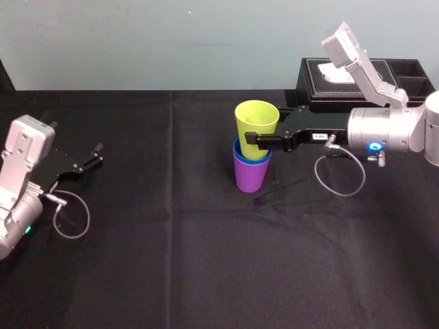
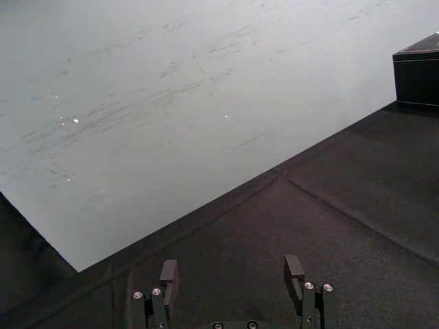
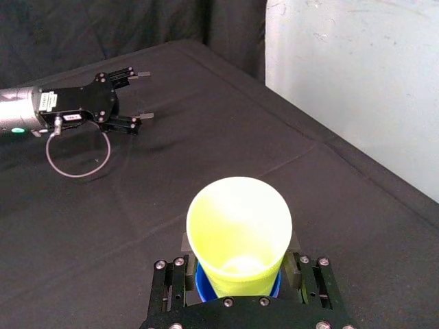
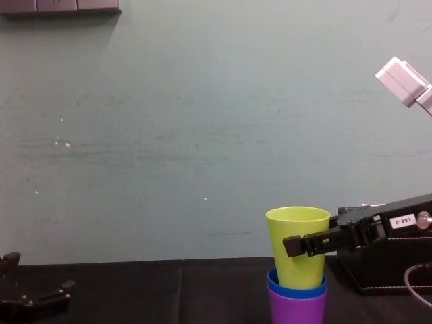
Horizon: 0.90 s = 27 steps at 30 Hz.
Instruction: Stack the three plastic cups sequentially using one hand.
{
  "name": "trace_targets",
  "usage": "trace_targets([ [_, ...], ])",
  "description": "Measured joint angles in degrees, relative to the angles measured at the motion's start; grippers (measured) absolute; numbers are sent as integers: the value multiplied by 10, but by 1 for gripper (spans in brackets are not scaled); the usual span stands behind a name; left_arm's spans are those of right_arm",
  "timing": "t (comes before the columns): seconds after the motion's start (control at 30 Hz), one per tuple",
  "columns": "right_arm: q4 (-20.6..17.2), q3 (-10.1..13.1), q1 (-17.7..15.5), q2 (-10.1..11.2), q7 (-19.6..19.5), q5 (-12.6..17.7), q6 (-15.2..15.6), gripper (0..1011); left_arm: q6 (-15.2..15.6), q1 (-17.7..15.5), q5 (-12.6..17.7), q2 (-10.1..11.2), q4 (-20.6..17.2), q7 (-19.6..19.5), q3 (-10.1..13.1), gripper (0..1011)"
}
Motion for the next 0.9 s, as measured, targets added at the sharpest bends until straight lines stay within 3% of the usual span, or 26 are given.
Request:
trace_targets([
  [0.4,-2,0,0,1,0,0,0,743,0,0,0,0,0,0,0,1011],
  [0.7,-2,0,0,1,0,0,0,973,0,0,0,0,0,0,0,1011],
  [0.9,-3,0,0,1,-1,0,0,1003,0,0,0,0,0,0,0,1011],
])
